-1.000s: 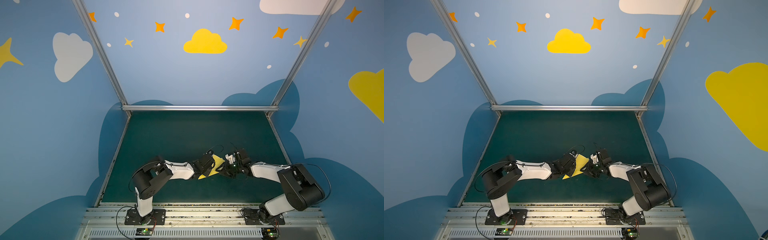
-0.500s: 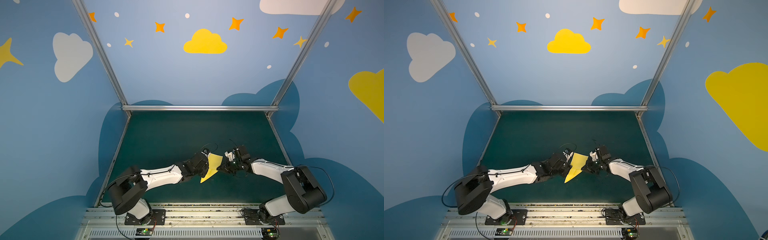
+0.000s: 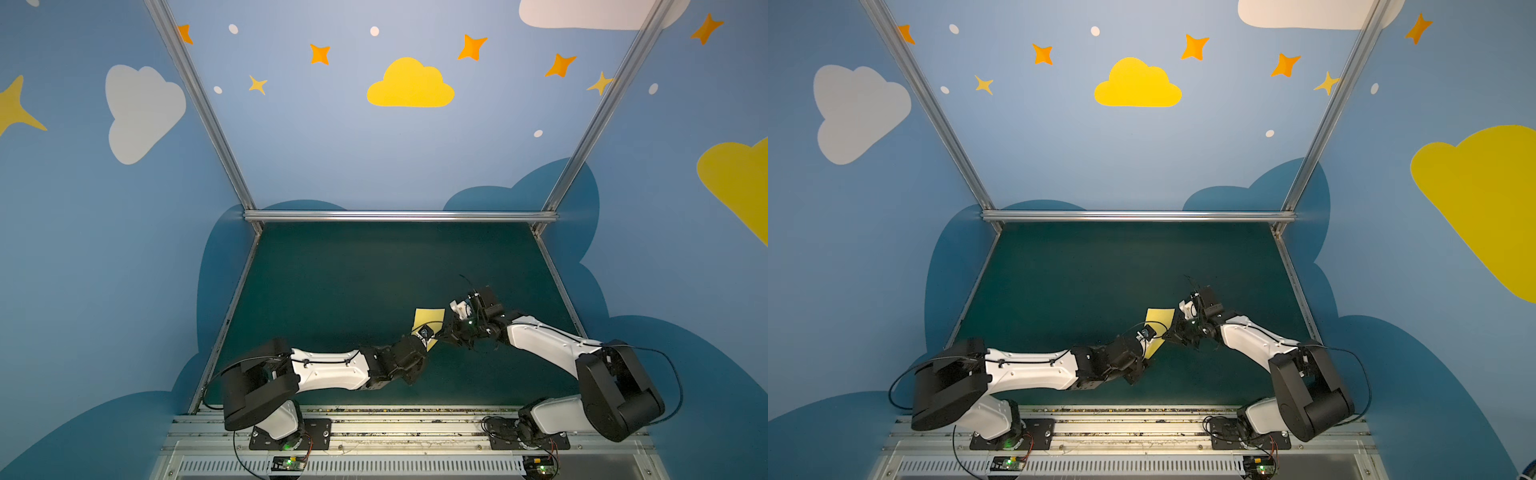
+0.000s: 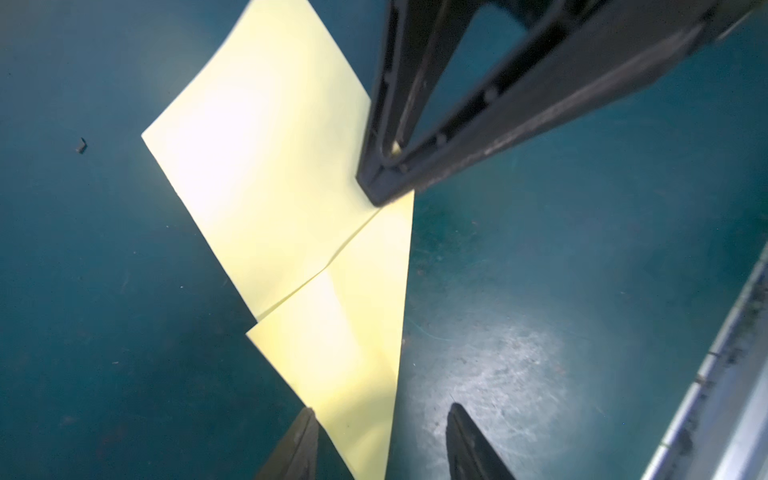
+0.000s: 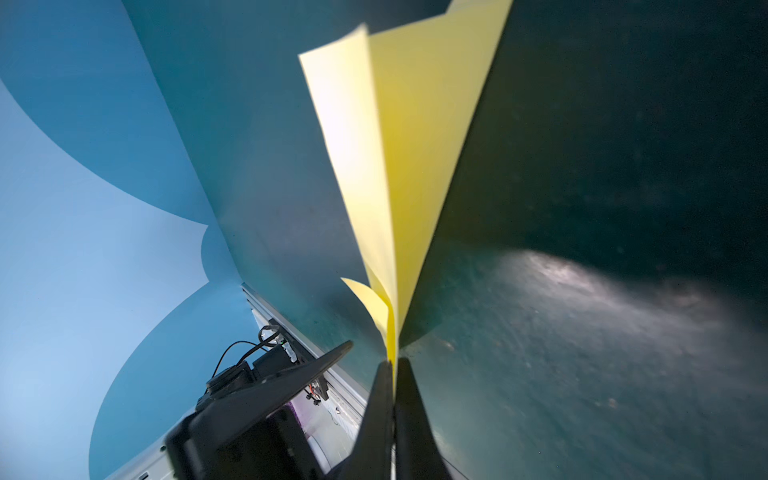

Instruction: Fold a paper plane with a square sheet of paper (fold left side to right side)

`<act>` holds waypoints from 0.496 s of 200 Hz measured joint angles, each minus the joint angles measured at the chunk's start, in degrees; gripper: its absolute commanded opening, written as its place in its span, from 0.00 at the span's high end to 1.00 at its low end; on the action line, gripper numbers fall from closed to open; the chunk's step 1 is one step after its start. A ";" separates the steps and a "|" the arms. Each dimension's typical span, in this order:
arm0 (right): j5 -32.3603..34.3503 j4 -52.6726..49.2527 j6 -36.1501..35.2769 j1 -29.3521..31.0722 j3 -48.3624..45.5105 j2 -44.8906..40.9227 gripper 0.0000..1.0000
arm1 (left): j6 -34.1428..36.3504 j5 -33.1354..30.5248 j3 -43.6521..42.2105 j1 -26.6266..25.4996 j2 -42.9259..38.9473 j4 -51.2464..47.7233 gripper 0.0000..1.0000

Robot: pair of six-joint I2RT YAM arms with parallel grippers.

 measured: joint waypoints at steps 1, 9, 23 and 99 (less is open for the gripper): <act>0.00 0.00 0.07 0.00 0.00 0.00 1.00 | 0.00 -0.04 0.00 -0.02 0.04 0.07 0.48; 0.00 0.00 0.24 0.04 0.07 0.00 1.00 | 0.09 -0.81 0.00 -0.09 0.76 0.61 0.48; -0.02 0.00 0.68 0.09 0.07 0.00 1.00 | 0.37 -2.03 0.00 -0.07 1.95 1.66 0.47; -0.24 0.20 1.88 0.70 0.07 0.04 1.00 | 1.40 -7.19 1.73 -0.07 8.57 6.58 0.56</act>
